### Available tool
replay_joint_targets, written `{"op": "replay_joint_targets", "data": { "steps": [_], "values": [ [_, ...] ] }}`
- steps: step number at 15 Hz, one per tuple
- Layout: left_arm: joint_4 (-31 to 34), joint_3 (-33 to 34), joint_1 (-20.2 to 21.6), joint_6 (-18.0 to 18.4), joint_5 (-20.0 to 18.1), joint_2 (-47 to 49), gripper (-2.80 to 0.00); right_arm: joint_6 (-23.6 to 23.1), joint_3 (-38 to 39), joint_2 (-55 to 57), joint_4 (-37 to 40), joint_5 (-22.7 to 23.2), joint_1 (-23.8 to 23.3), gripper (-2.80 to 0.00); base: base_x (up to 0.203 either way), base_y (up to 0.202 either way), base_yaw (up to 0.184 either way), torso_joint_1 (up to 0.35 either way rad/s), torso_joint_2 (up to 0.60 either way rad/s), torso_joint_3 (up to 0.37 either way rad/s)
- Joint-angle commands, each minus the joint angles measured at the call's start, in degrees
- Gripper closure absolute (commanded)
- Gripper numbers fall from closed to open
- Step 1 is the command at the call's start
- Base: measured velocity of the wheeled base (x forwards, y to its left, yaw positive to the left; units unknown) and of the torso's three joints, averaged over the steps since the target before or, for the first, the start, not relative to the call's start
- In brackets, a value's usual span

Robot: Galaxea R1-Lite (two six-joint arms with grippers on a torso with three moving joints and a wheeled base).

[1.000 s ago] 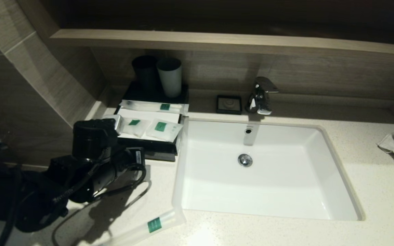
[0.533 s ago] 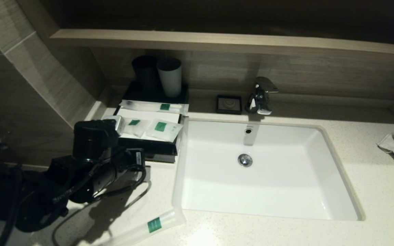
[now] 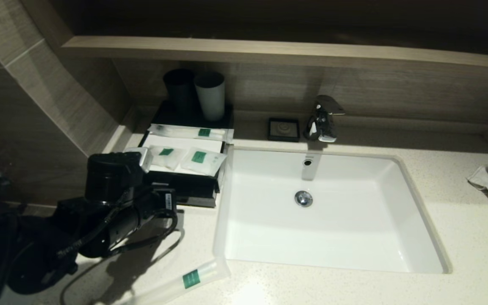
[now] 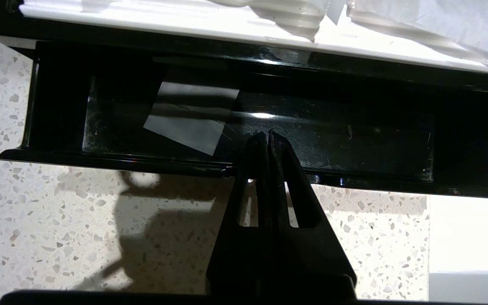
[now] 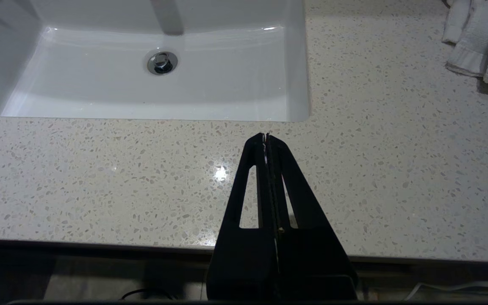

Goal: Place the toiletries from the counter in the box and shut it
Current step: Open the drawer

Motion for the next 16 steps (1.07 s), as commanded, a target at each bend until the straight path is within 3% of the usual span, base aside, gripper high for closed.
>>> {"op": "replay_joint_targets", "data": {
  "steps": [1,16],
  "values": [
    [-0.1,0.8,0.0,-0.1,0.1,-0.9,0.00,0.0,0.0,0.1,0.0,0.0,0.0,0.00,0.000,0.000,0.000,0.000,0.00,0.000],
    [0.6,9.6,-0.9,-0.3,0.1,-7.5,0.00,0.0,0.0,0.1,0.0,0.0,0.0,0.00,0.000,0.000,0.000,0.000,0.00,0.000]
  ]
}}
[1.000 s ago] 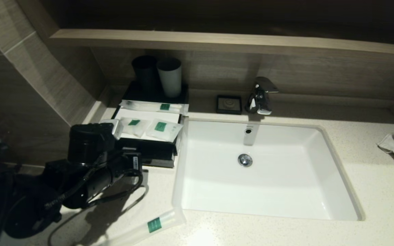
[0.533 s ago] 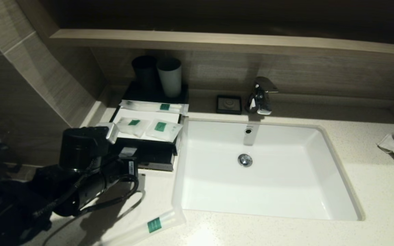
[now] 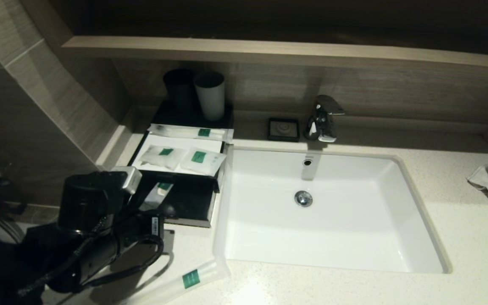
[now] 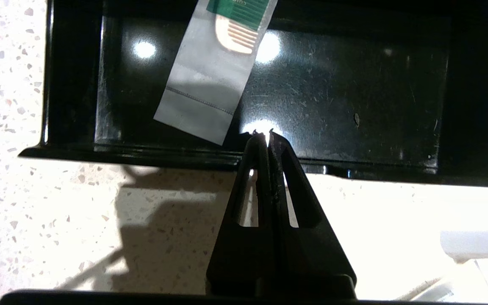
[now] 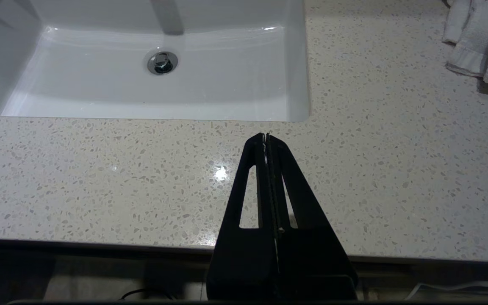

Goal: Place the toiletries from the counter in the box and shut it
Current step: Open the drawer

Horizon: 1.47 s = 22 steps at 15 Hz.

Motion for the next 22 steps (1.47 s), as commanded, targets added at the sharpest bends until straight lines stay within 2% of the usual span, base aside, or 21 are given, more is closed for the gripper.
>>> {"op": "replay_joint_targets", "data": {
  "steps": [1,4,16,22],
  "values": [
    [0.0,1.0,-0.2,0.0,0.2,-1.7,0.00,0.0,0.0,0.1,0.0,0.0,0.0,0.00,0.000,0.000,0.000,0.000,0.00,0.000],
    [2.4,1.3,-0.2,0.0,0.1,-3.6,0.00,0.0,0.0,0.1,0.0,0.0,0.0,0.00,0.000,0.000,0.000,0.000,0.00,0.000],
    [4.7,2.9,-0.3,0.1,0.2,-5.7,0.00,0.0,0.0,0.1,0.0,0.0,0.0,0.00,0.000,0.000,0.000,0.000,0.00,0.000],
    [7.1,0.5,-0.2,0.1,0.1,-10.4,0.00,0.0,0.0,0.1,0.0,0.0,0.0,0.00,0.000,0.000,0.000,0.000,0.00,0.000]
  ]
}}
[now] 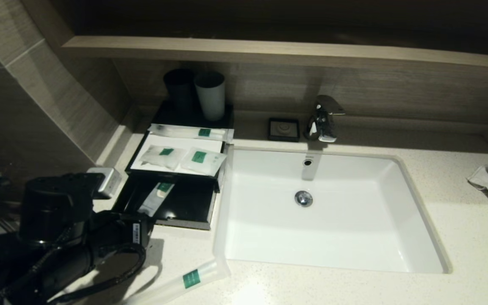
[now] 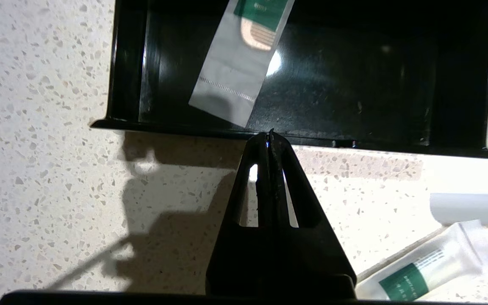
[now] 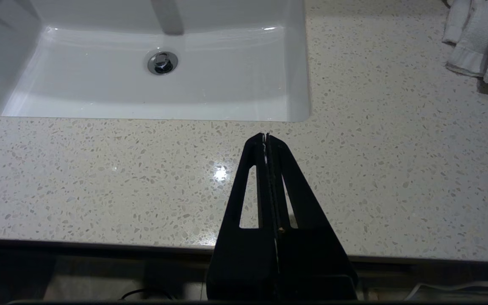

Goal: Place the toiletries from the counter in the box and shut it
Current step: Open the drawer

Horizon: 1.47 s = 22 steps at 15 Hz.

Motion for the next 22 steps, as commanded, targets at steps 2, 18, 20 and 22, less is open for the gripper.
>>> {"op": "replay_joint_targets", "data": {
  "steps": [2,18,20,22],
  "values": [
    [1.6,-2.4,0.0,-0.2,-0.3,-3.0,0.00,0.0,0.0,0.1,0.0,0.0,0.0,0.00,0.000,0.000,0.000,0.000,0.00,0.000],
    [1.3,-7.8,0.1,-0.2,-0.3,6.9,0.00,0.0,0.0,0.1,0.0,0.0,0.0,0.00,0.000,0.000,0.000,0.000,0.00,0.000],
    [1.4,-7.7,0.1,-0.2,-0.3,7.1,0.00,0.0,0.0,0.1,0.0,0.0,0.0,0.00,0.000,0.000,0.000,0.000,0.00,0.000],
    [1.3,-7.5,0.1,-0.2,-0.3,8.2,0.00,0.0,0.0,0.1,0.0,0.0,0.0,0.00,0.000,0.000,0.000,0.000,0.00,0.000]
  ]
}}
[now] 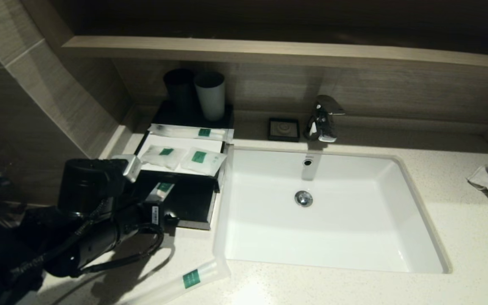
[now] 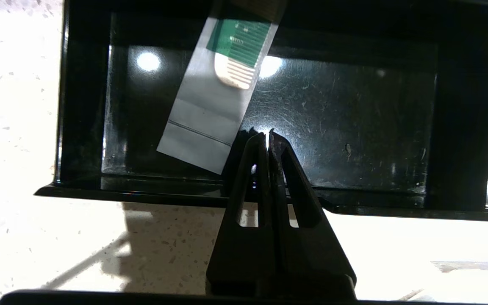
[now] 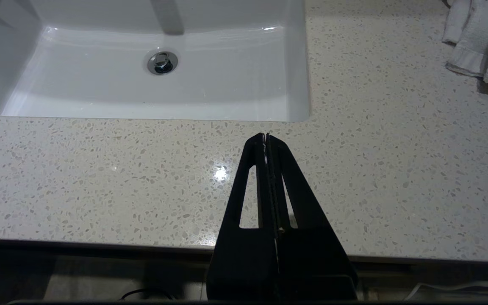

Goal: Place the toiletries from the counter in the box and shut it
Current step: Open the drawer

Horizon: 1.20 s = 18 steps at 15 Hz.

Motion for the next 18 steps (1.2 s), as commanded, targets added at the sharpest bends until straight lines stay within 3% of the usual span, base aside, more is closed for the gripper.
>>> {"op": "replay_joint_targets", "data": {
  "steps": [1,18],
  "values": [
    [-0.2,0.1,0.0,-0.1,0.1,1.3,0.00,0.0,0.0,0.1,0.1,0.0,0.0,0.00,0.000,0.000,0.000,0.000,0.00,0.000],
    [1.5,3.6,-0.1,0.1,0.1,-0.4,0.00,0.0,0.0,0.1,0.0,0.0,0.0,0.00,0.000,0.000,0.000,0.000,0.00,0.000]
  ]
}}
